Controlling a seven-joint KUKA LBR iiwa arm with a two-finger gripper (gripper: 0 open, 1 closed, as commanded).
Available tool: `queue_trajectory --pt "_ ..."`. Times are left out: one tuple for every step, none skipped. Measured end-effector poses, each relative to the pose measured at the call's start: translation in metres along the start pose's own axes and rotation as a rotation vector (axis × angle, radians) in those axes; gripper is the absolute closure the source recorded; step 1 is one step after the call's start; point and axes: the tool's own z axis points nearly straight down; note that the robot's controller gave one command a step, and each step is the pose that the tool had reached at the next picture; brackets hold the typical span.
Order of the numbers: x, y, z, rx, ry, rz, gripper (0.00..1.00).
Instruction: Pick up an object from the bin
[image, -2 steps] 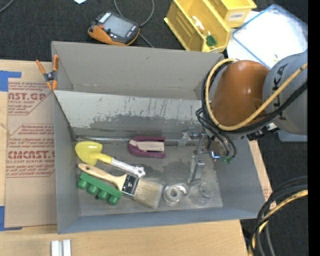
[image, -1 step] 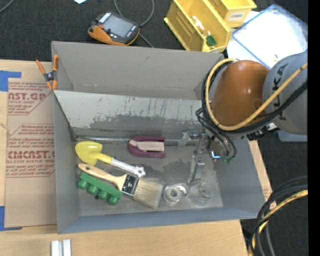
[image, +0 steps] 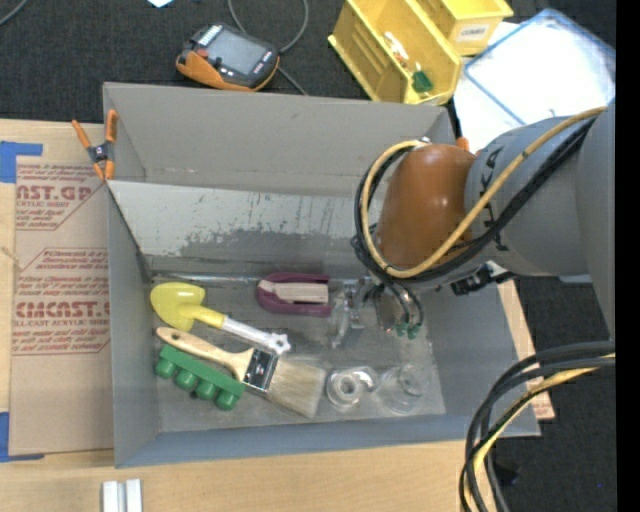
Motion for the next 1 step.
queue_trajectory --pt "0.0000 0.0000 0.0000 0.000 0.000 0.000 1.00"
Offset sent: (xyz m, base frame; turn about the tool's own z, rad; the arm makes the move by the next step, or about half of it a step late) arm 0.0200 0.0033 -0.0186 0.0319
